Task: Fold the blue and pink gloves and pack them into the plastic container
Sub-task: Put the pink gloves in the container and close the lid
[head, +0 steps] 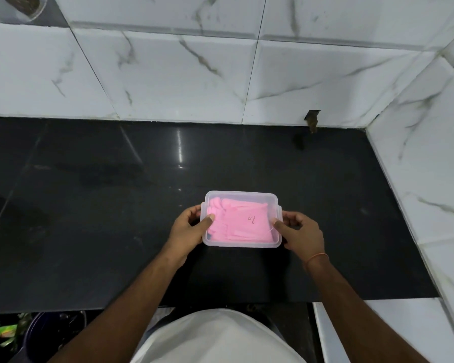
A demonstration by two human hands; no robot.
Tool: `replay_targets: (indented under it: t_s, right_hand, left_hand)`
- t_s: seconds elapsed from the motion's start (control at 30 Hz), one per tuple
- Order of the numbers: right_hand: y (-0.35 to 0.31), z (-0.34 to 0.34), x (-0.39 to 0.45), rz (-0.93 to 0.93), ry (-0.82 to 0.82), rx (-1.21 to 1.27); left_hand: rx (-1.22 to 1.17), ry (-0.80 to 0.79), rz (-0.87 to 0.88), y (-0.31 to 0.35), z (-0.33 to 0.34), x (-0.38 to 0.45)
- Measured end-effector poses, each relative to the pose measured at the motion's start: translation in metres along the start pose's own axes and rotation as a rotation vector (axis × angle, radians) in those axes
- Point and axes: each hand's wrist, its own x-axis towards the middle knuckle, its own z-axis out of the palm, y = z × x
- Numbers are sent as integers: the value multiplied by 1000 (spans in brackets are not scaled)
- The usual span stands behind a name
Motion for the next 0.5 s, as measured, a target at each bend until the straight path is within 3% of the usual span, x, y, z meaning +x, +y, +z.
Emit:
replay_targets:
  t_s: [0.27, 0.5]
  right_hand:
    - [2, -8, 6, 347, -258, 234]
    - [-10, -9, 4, 359, -304, 241]
  left_hand:
    - [-44, -112, -167, 12, -10, 5]
    - [-30, -40, -65, 9, -6, 0]
